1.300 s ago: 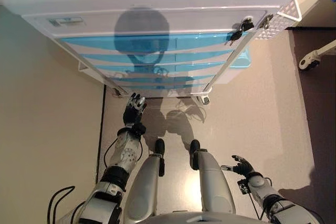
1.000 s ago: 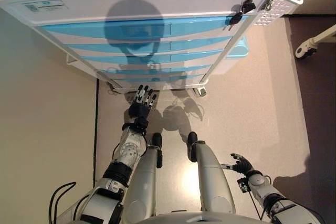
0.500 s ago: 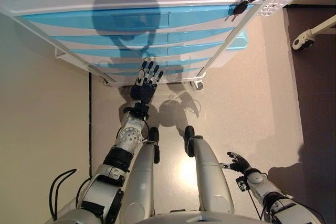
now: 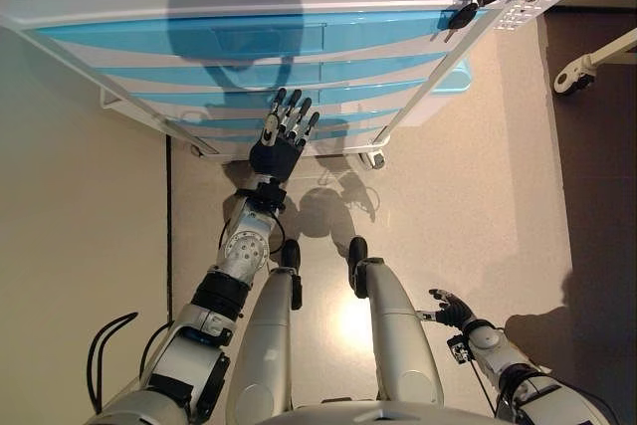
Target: Open the drawer and pick up the medicine
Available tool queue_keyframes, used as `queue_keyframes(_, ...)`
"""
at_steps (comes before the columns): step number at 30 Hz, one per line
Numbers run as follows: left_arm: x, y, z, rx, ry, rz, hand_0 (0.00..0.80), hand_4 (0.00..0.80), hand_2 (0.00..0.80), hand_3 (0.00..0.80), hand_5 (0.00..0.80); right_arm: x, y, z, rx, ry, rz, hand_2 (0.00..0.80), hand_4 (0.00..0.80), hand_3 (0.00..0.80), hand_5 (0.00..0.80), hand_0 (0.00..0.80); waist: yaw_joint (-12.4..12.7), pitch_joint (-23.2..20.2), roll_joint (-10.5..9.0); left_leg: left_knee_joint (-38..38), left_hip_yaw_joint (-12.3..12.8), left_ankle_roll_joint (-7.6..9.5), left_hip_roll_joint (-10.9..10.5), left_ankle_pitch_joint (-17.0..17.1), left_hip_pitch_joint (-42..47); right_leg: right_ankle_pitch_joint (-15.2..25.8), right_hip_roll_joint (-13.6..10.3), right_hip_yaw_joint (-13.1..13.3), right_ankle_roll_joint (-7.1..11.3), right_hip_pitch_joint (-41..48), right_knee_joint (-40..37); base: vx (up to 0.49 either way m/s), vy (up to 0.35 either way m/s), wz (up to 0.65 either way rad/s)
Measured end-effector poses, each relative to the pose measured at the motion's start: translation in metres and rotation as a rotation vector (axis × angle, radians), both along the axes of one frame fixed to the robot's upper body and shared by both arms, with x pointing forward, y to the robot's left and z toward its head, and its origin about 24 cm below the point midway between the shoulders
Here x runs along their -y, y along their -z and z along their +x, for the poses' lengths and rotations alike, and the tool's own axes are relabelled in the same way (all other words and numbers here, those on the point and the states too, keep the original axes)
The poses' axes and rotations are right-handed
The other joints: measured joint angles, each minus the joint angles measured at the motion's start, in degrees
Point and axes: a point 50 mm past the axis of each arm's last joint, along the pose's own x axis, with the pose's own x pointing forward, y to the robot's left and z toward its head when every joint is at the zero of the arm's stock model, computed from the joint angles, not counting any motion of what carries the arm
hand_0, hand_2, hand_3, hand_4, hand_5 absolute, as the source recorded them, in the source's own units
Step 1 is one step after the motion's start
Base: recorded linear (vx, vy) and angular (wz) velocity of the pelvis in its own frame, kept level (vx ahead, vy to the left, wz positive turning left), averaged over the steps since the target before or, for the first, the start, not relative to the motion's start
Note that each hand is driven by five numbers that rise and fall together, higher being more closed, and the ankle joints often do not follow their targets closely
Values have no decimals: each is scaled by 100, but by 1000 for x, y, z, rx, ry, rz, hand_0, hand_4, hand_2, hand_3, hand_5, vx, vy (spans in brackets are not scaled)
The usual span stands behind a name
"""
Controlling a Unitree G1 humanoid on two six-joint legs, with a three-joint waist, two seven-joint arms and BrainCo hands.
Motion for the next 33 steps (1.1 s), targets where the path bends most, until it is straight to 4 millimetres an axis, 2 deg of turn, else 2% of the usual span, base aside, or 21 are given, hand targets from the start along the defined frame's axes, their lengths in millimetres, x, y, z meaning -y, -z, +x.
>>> queue_keyframes(4,-3,-1,0,1,-3,16,0,0,0,0,0,-2,1,-1,-10,-34,-9,0,0,0,0,0,-1,-49,-79,-155,3,3,4,78,13,75,-1,1,1,1,-141,0,0,0)
queue_keyframes(14,-2,2,0,-19,-14,16,0,0,0,0,0,-4,0,1,-10,-48,-14,0,0,0,0,0,7,-52,-85,-451,1,4,5,215,170,194,2,-12,-2,137,-392,-1,-3,0)
queue_keyframes(21,-15,18,5,-83,-95,29,0,0,0,0,0,-3,1,0,-13,-39,-23,0,0,0,0,0,27,-52,-84,-767,-22,-16,24,330,420,273,9,-69,-45,371,-638,-1,-14,1)
queue_keyframes(24,-23,35,7,-160,-135,75,0,0,0,0,0,-3,2,-1,-15,-31,-32,0,0,0,0,0,19,-52,-83,-963,-66,-26,22,445,483,340,1,-150,-67,438,-810,7,-18,9)
queue_keyframes(27,-27,42,7,-192,-154,129,0,0,0,0,0,-2,2,-1,-11,-27,-36,0,0,0,0,0,38,-45,-81,-1004,-94,-28,23,454,502,349,1,-179,-70,471,-854,15,-10,6)
queue_keyframes(33,-30,47,8,-211,-162,181,0,0,0,0,0,-3,1,1,-2,-21,-42,0,0,0,0,0,31,-31,-69,-1088,-116,-12,9,466,601,352,-7,-210,-62,585,-923,2,0,1)
